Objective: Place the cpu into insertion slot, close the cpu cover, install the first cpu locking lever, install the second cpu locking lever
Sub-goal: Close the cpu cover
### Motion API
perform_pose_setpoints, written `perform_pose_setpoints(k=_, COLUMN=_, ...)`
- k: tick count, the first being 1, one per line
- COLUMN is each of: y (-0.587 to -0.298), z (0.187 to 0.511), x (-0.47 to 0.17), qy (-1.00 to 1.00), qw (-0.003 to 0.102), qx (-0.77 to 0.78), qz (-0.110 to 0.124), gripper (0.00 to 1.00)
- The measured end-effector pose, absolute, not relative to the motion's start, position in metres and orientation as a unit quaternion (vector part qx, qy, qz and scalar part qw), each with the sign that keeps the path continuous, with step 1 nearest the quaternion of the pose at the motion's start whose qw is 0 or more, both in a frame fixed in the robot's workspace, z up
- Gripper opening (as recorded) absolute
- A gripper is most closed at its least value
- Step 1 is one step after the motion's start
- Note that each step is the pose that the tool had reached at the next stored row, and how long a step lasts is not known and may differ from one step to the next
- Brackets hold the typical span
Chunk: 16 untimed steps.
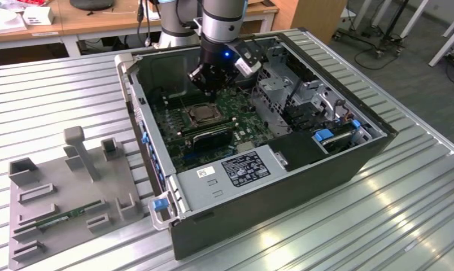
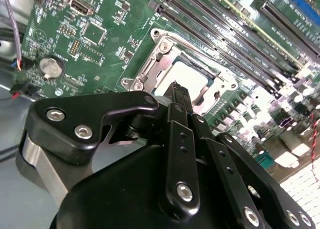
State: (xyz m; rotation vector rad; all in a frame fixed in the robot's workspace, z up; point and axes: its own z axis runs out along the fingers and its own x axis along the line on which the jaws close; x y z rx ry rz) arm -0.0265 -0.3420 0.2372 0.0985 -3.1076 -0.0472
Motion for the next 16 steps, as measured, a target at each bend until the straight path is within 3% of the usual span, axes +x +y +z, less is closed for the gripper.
perform_pose_setpoints(k=3, y=-0.3419, z=0.2361, x=-0.0288, qy=-0.999, qw=0.013, qx=0.034, qz=-0.015, gripper=0.11)
perform_pose_setpoints(k=9, y=-0.3419, z=0.2322, x=-0.0363, qy=-0.999, qw=-0.007, qx=0.035, qz=-0.014, gripper=0.11)
perform_pose_setpoints(k=16, y=-0.3419, z=0.2291, x=-0.0364, qy=-0.999, qw=-0.007, qx=0.033, qz=-0.014, gripper=0.11)
